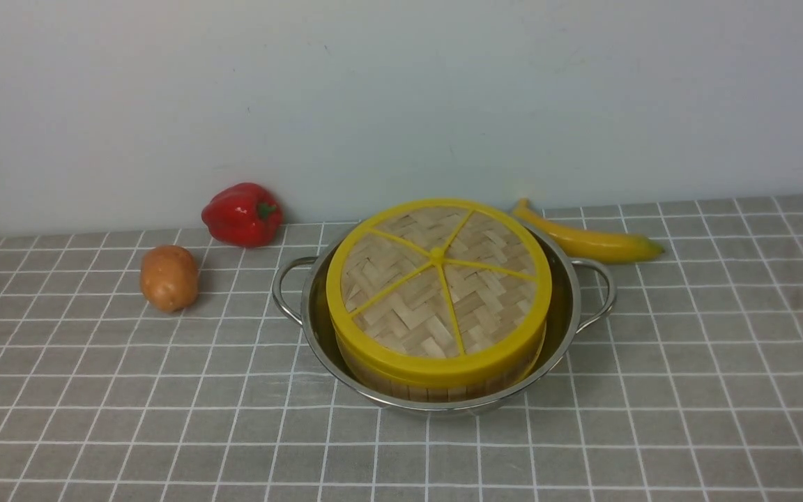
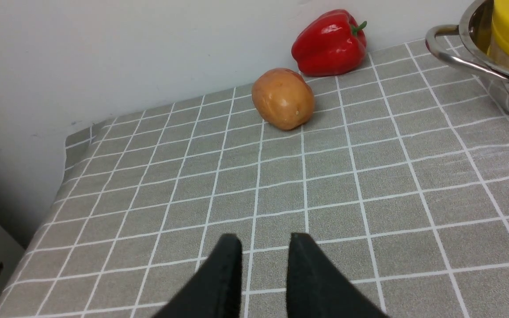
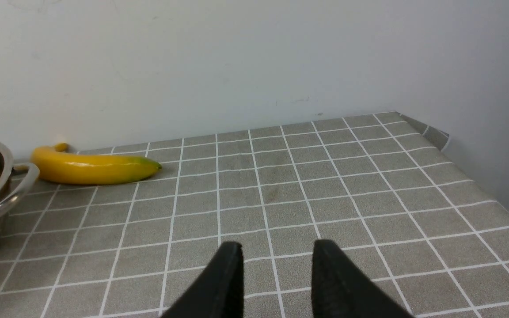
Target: Place the steamer in the pot on the grey tablecloth, and put the lid on the steamer.
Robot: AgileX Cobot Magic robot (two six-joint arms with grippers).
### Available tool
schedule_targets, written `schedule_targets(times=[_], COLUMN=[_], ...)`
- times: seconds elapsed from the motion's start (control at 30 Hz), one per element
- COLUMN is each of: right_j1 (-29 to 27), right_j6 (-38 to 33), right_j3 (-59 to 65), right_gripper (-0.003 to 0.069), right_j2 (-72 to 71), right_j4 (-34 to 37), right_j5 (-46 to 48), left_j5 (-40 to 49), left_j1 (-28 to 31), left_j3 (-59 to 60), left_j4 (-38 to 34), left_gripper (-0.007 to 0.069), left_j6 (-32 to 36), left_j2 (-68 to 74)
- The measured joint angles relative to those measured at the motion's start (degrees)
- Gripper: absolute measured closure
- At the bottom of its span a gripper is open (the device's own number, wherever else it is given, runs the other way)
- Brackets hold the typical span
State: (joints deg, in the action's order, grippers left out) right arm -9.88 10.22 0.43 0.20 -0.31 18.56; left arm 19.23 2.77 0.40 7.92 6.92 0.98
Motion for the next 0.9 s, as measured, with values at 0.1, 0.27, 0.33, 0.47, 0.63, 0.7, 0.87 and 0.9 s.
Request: schedule_targets(times=[0.1, 0.27, 0.33, 0.47, 0.63, 0.7, 0.87, 0.9], right_j1=[0.00, 0.00, 0.00, 0.00, 0.00, 0.00, 0.00, 0.00], right_j6=[0.00, 0.00, 0.00, 0.00, 0.00, 0.00, 0.00, 0.00], right_j3=[0.00, 0.00, 0.00, 0.00, 0.00, 0.00, 0.00, 0.00], right_gripper=[0.0419, 0.0419, 0.0419, 0.0419, 0.0419, 0.0419, 0.0419, 0.0419], right_j2=[0.00, 0.00, 0.00, 0.00, 0.00, 0.00, 0.00, 0.00], right_j4=[0.00, 0.00, 0.00, 0.00, 0.00, 0.00, 0.00, 0.00], right_j5=[0.00, 0.00, 0.00, 0.00, 0.00, 0.00, 0.00, 0.00], left_j5=[0.00, 0.00, 0.00, 0.00, 0.00, 0.00, 0.00, 0.00], left_j1=[0.00, 0.00, 0.00, 0.00, 0.00, 0.00, 0.00, 0.00], left_j3=[0.00, 0.00, 0.00, 0.00, 0.00, 0.00, 0.00, 0.00], left_j4=[0.00, 0.00, 0.00, 0.00, 0.00, 0.00, 0.00, 0.00], left_gripper=[0.0466, 0.0466, 0.0466, 0.0466, 0.0457, 0.0454, 0.0453, 0.0449], left_j6=[0.00, 0.00, 0.00, 0.00, 0.00, 0.00, 0.00, 0.00], left_j2=[0.00, 0.00, 0.00, 0.00, 0.00, 0.00, 0.00, 0.00])
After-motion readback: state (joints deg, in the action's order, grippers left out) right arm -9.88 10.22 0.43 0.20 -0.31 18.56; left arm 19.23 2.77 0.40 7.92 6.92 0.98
